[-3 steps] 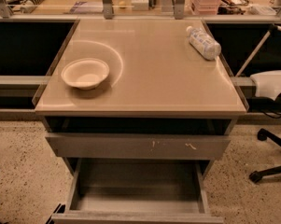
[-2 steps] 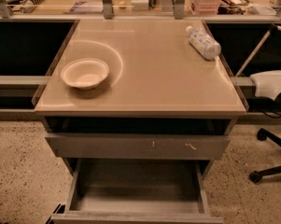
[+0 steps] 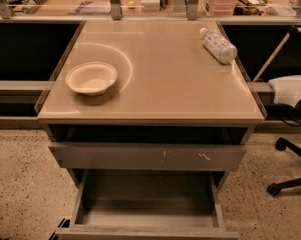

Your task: Close middle drawer

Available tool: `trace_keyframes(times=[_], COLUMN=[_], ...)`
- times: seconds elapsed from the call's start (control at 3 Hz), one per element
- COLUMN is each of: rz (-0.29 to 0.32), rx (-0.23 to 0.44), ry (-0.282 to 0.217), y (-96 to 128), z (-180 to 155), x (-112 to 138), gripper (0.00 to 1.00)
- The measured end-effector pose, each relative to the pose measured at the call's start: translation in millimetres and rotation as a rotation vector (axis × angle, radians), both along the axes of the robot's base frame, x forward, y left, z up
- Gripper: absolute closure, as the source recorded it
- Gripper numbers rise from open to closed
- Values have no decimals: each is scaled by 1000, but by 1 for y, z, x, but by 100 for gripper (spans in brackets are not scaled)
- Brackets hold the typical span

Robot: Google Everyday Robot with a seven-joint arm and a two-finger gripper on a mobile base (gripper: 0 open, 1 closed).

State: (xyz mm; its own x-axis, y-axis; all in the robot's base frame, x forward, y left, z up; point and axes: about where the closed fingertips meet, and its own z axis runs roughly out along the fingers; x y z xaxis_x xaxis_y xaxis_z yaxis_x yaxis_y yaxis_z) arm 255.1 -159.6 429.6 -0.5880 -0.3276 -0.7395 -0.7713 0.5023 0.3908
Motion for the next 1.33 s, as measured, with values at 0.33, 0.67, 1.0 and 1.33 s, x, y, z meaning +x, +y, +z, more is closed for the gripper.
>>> trace_keyframes(times=[0.33,0.67,1.0,1.33], rz=[-51,-62,-60,-52], rx=[-14,-17,10,44], ry=[28,23,-18,-67], y=[-5,8,28,45], z=[-12,-9,9,30], x=[18,45,70,86], gripper=[0,0,0,0])
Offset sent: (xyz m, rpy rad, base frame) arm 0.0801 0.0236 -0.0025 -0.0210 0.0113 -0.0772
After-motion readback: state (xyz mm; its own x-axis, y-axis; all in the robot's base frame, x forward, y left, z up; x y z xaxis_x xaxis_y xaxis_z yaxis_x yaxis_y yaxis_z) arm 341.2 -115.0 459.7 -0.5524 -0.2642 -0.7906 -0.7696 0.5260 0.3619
